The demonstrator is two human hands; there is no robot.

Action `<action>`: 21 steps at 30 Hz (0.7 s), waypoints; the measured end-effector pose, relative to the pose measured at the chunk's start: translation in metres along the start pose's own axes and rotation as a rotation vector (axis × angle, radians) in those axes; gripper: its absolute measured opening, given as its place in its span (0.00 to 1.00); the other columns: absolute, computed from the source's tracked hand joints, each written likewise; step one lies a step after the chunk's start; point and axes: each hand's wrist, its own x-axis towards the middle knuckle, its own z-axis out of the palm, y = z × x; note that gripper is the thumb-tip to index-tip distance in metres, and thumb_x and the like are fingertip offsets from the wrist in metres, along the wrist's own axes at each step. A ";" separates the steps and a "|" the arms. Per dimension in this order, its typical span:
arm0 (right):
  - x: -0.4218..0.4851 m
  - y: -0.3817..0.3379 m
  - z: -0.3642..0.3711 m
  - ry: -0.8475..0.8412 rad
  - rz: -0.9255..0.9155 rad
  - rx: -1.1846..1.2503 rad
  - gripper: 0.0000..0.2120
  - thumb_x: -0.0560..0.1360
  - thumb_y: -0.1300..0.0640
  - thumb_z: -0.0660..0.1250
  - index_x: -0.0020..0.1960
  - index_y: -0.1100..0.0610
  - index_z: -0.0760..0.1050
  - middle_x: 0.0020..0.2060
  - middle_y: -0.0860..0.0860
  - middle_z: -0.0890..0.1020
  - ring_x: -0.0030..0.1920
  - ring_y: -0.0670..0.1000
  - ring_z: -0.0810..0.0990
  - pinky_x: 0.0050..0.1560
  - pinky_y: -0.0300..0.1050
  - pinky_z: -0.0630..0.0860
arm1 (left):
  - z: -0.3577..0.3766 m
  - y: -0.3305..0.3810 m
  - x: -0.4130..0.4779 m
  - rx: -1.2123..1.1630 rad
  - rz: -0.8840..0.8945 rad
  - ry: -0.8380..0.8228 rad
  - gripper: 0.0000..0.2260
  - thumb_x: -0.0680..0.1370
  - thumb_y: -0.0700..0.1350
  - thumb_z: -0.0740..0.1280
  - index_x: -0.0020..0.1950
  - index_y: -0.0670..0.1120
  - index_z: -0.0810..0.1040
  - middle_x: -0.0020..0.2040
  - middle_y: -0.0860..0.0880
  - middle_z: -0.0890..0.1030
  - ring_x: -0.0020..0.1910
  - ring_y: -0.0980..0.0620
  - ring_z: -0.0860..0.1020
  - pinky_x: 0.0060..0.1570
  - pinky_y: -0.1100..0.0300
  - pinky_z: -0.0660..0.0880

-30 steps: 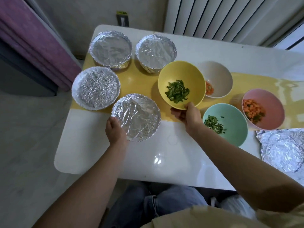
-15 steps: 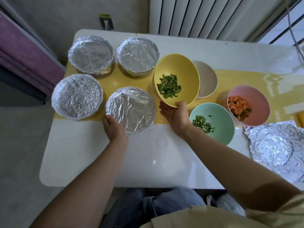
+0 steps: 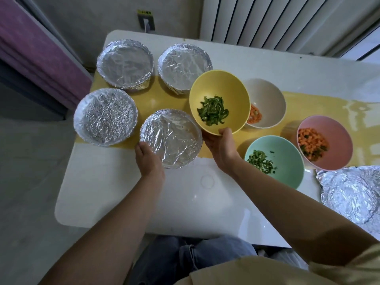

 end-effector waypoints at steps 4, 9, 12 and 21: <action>0.000 -0.002 0.004 -0.026 -0.002 -0.013 0.17 0.79 0.58 0.46 0.58 0.56 0.71 0.57 0.62 0.80 0.62 0.60 0.77 0.67 0.52 0.71 | 0.004 0.004 -0.001 0.022 0.001 -0.003 0.20 0.85 0.50 0.52 0.74 0.43 0.65 0.73 0.44 0.69 0.70 0.42 0.70 0.69 0.47 0.69; 0.004 -0.007 0.002 -0.022 0.004 -0.012 0.21 0.79 0.57 0.47 0.68 0.61 0.66 0.58 0.59 0.80 0.58 0.56 0.77 0.57 0.41 0.74 | 0.010 0.009 0.001 0.020 -0.018 -0.009 0.20 0.85 0.51 0.52 0.75 0.45 0.65 0.74 0.46 0.69 0.70 0.43 0.71 0.68 0.49 0.70; 0.008 -0.018 -0.002 0.044 -0.051 0.004 0.14 0.78 0.57 0.50 0.61 0.57 0.66 0.44 0.52 0.75 0.45 0.49 0.72 0.46 0.37 0.71 | 0.017 0.011 0.005 -0.008 -0.045 -0.002 0.21 0.84 0.52 0.53 0.76 0.47 0.64 0.74 0.48 0.68 0.70 0.44 0.72 0.70 0.47 0.68; 0.008 -0.032 -0.020 0.047 -0.069 0.078 0.11 0.78 0.59 0.49 0.55 0.54 0.68 0.49 0.54 0.75 0.53 0.52 0.73 0.54 0.41 0.75 | 0.033 0.025 0.019 -0.068 -0.061 0.043 0.18 0.84 0.50 0.55 0.72 0.47 0.70 0.68 0.47 0.75 0.62 0.46 0.77 0.65 0.47 0.74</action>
